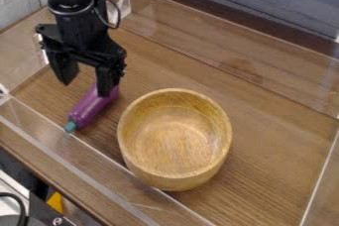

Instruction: Remove the purple eggplant from inside the brown bowl and put it on the table

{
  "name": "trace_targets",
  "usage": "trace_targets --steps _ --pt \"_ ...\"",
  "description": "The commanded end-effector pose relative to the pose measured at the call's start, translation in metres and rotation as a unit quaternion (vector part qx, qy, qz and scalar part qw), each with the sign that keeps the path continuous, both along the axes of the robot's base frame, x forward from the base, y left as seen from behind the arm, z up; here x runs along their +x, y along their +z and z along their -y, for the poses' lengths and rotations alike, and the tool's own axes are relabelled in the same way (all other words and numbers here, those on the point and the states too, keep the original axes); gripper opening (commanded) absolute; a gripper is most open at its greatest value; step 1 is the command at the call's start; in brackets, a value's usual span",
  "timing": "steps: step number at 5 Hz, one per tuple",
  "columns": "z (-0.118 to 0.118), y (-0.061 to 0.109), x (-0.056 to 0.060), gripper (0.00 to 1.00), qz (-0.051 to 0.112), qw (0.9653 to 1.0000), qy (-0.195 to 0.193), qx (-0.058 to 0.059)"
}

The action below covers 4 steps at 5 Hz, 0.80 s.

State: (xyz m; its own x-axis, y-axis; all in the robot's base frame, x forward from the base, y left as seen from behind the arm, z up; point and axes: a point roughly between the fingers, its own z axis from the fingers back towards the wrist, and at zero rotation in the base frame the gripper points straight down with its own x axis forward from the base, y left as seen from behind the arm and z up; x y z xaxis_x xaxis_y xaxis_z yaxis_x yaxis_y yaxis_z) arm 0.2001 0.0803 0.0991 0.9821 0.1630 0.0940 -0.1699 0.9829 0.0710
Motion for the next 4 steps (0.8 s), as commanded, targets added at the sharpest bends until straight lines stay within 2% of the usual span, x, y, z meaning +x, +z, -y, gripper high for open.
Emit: trace_targets --steps 1,2,3,4 --pt "-0.0126 0.0057 0.0113 1.00 0.016 0.9999 0.002 0.006" --pt "-0.0225 0.0017 0.0158 1.00 0.014 0.9999 0.001 0.004" --pt "-0.0177 0.0058 0.0126 1.00 0.012 0.9999 0.011 0.002" --pt "-0.0129 0.0097 0.0092 0.00 0.009 0.9998 0.020 0.000"
